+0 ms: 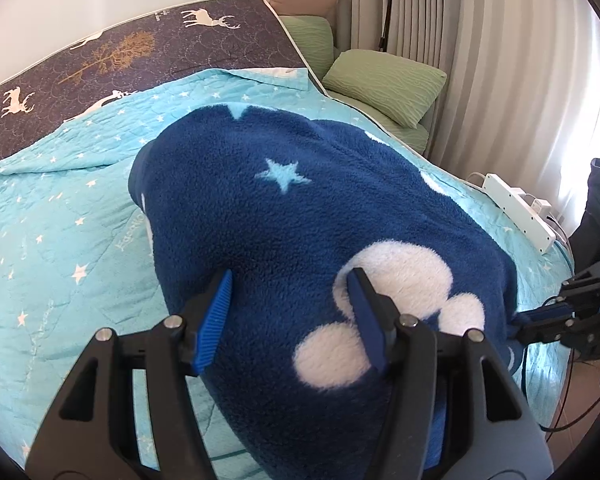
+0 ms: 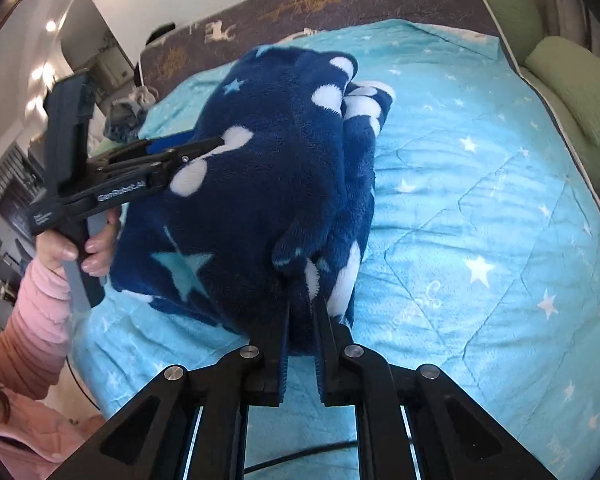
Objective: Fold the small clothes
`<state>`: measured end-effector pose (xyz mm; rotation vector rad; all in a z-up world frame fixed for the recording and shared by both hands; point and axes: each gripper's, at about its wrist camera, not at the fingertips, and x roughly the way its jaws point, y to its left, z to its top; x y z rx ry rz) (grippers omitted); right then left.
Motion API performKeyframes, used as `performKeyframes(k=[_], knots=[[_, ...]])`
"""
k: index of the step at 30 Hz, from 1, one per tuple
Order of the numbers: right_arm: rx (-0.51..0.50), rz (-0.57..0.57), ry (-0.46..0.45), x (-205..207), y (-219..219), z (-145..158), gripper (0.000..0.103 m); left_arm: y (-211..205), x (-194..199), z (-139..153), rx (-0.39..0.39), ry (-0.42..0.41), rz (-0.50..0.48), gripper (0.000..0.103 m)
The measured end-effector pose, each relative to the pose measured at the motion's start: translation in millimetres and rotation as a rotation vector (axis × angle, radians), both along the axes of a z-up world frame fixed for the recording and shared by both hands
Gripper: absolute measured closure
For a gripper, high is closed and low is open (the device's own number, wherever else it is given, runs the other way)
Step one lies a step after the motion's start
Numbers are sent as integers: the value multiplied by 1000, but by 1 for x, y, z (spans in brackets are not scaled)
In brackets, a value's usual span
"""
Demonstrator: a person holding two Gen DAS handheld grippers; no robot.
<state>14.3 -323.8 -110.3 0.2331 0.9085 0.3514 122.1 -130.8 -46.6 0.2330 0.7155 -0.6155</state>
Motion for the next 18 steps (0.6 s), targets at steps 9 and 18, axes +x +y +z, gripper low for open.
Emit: performKeyframes(k=[9, 18], knots=[[108, -162, 94, -20, -43, -25, 100, 1, 1, -1, 0, -6, -19, 41], [132, -101, -157, 6, -13, 64, 91, -4, -1, -1, 22, -17, -15, 41]])
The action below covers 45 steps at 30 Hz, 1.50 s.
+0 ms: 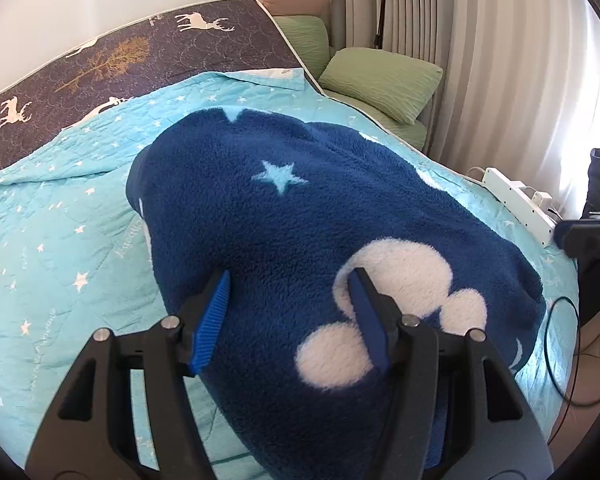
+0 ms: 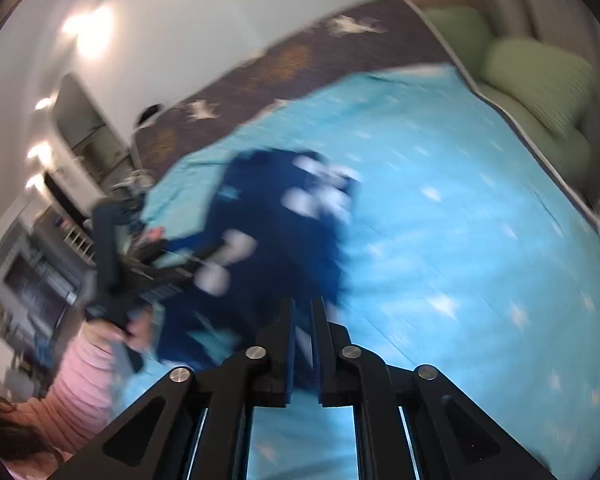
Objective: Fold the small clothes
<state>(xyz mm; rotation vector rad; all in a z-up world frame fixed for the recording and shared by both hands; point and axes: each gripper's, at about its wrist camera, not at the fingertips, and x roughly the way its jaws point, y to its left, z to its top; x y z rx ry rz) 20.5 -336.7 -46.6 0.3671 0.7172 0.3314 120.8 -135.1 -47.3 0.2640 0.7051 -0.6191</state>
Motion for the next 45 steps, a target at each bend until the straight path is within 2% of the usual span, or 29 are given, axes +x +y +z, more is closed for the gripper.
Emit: performKeyframes(k=[2, 4, 5, 6, 7, 9, 13, 16, 19, 23, 25, 28, 29, 30, 32, 33, 34, 35, 36, 38, 42, 45], knots=[[-28, 34, 40, 23, 23, -7, 85, 1, 1, 0, -2, 4, -2, 41], [-111, -12, 192, 48, 36, -44, 87, 2, 2, -2, -9, 2, -10, 39], [-87, -31, 256, 56, 33, -63, 88, -1, 3, -5, -2, -8, -21, 38], [7, -65, 291, 60, 26, -83, 89, -5, 3, -12, 21, -37, -21, 37], [64, -88, 287, 59, 20, -89, 89, -6, 5, -15, 22, -38, -14, 37], [81, -106, 287, 53, 14, -86, 89, -3, 12, -15, -16, 3, -7, 37], [103, -118, 291, 43, 11, -82, 89, 4, 12, -10, -29, 25, -2, 37], [-8, -128, 225, 30, 23, -52, 85, 10, 9, 3, -46, 40, 19, 37], [-146, -76, 140, 14, 61, -27, 85, 14, 5, 21, -54, 42, 5, 37], [-272, 11, 64, 4, 111, -15, 78, 16, 2, 49, -78, -53, 8, 34], [-288, 35, 35, 6, 124, -15, 72, 14, 13, 57, -73, -89, 26, 29], [-252, 60, 54, 22, 128, -20, 65, 5, 49, 44, 17, -68, 67, 29], [-238, 66, 68, 27, 128, -26, 64, 3, 68, 32, 48, -26, 88, 29], [-227, 70, 82, 31, 127, -31, 62, 4, 80, 23, 51, 11, 92, 27], [-200, 87, 129, 44, 123, -48, 61, 8, 110, -4, -4, 131, 76, 21], [-188, 95, 145, 50, 120, -57, 61, 9, 122, -18, -11, 166, 79, 14], [-176, 104, 151, 55, 116, -65, 61, 7, 129, -31, 3, 180, 80, 9], [-167, 110, 155, 58, 115, -68, 61, 6, 132, -41, 4, 188, 76, 8], [-149, 114, 163, 61, 111, -71, 61, 9, 136, -49, -46, 213, 76, 8], [-124, 109, 176, 64, 106, -73, 61, 12, 140, -53, -88, 245, 80, 7], [-166, 106, 163, 62, 116, -71, 60, 17, 144, -54, -116, 265, 75, 6], [-185, 111, 146, 53, 123, -63, 59, 20, 134, -36, -134, 245, 88, 11]])
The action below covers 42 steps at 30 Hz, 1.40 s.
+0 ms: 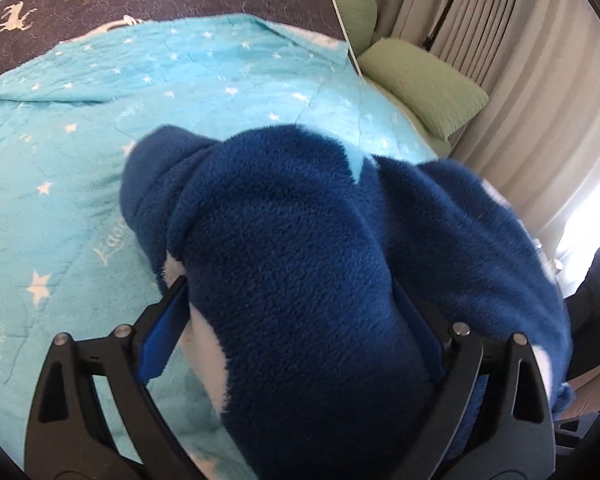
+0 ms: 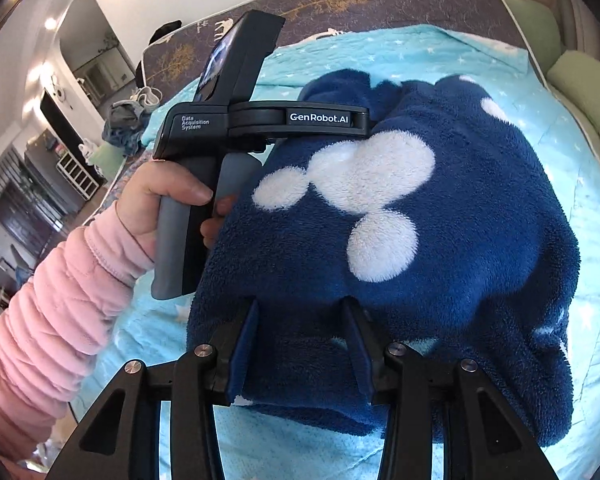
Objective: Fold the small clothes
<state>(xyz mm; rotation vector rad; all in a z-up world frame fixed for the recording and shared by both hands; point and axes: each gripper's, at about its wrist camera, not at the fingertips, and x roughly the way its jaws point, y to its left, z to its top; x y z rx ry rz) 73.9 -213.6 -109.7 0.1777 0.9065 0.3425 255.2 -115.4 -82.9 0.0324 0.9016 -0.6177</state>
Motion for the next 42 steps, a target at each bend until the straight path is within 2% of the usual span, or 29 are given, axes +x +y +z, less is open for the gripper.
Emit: performKeyframes(k=[3, 6, 9, 11, 12, 13, 15, 17, 19, 24, 27, 30, 32, 35, 37, 39, 41, 42], knots=[[-4, 23, -7, -16, -1, 21, 59, 8, -18, 33, -21, -82, -15, 17], [-44, 3, -111, -31, -9, 53, 58, 24, -35, 71, -113, -174, -31, 18], [-44, -38, -191, -28, -22, 80, 52, 26, -39, 95, -202, -190, -101, 36], [-49, -100, -199, -9, -32, 85, 49, 15, -32, 94, -198, -171, -125, 49], [-40, -136, -181, 2, -37, 83, 49, 5, -23, 85, -164, -133, -127, 56], [-4, -174, -139, 19, -45, 77, 49, -5, -15, 73, -113, -95, -116, 58], [50, -197, -58, 37, -55, 56, 49, -22, 9, 34, 24, -11, -67, 59], [53, -205, 35, 59, -63, 24, 49, -30, 19, 5, 54, 28, -70, 59], [26, -190, 12, 68, -65, 9, 48, -35, 16, -8, 65, -39, -81, 59], [-2, -192, 13, 69, -61, 5, 48, -31, 26, -12, 22, -3, -91, 59], [24, -185, 19, 69, -64, 4, 48, -26, 21, -9, 4, -20, -84, 59], [10, -175, -3, 67, -62, 11, 48, -24, 8, 8, 15, -53, -78, 59], [24, -156, -6, 59, -63, 26, 48, -18, -4, 27, -9, -66, -93, 58], [12, -143, -51, 51, -70, 53, 48, -1, -27, 56, -124, -88, -157, 48], [-32, -162, -101, 55, -77, 71, 48, 4, -35, 61, -119, -102, -174, 44], [-8, -179, -95, 69, -86, 76, 47, 3, -36, 54, -84, -89, -176, 44], [105, -183, -43, 94, -101, 69, 50, -1, -25, 29, -25, -39, -133, 44], [147, -196, -13, 106, -107, 61, 60, -2, -21, 18, -29, -19, -119, 43]])
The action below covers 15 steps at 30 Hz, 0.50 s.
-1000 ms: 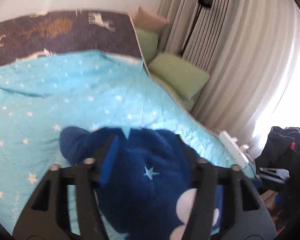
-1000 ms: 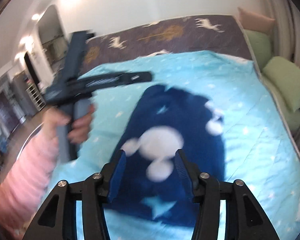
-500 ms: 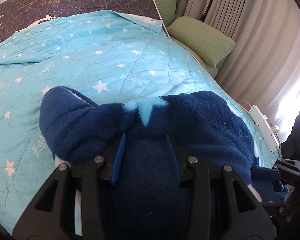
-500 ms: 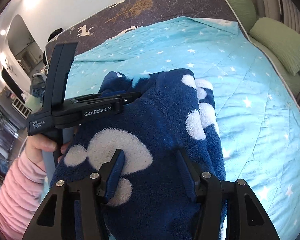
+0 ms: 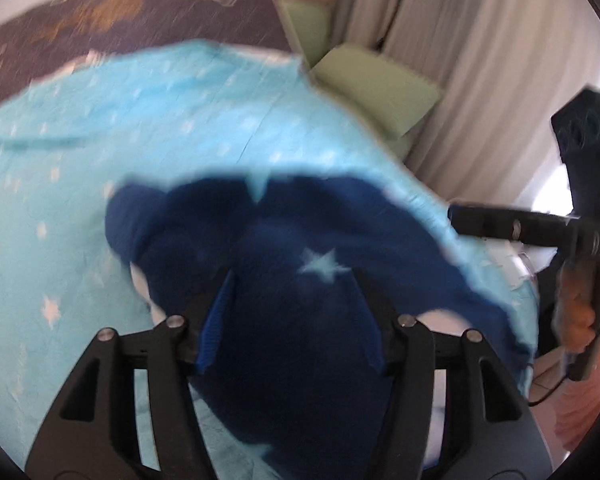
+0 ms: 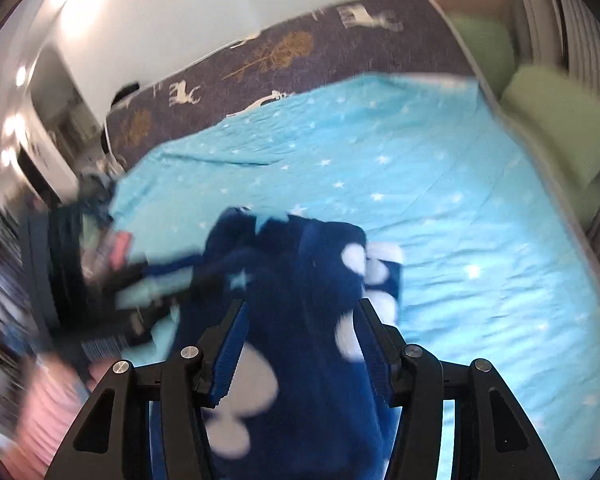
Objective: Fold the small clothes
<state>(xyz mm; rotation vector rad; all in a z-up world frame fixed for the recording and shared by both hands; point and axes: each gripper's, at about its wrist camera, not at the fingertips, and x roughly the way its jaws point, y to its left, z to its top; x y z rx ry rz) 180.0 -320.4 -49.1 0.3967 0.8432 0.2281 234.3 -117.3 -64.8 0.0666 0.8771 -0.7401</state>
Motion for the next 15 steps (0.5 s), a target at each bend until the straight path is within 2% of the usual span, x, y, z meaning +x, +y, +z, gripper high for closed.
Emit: performKeyframes(k=[1, 2, 4, 6, 11, 13, 15], knots=[[8, -6, 28, 8, -2, -10, 75, 0, 3, -10, -9, 6, 17, 43], [-14, -17, 89, 20, -1, -28, 81, -1, 5, -16, -17, 0, 19, 43], [-39, -46, 195, 36, 0, -68, 83, -7, 9, -21, -24, -2, 14, 43], [-3, -68, 177, 37, -7, -85, 82, -15, 12, -22, -12, -3, 10, 42], [66, -75, 164, 26, -19, -80, 78, -13, 5, -11, 20, -16, 18, 42], [117, -85, 153, 14, -27, -66, 74, 0, -11, 5, -6, -31, 43, 42], [96, -78, 109, -14, -25, -43, 74, 19, -37, 23, -60, -44, 23, 42]])
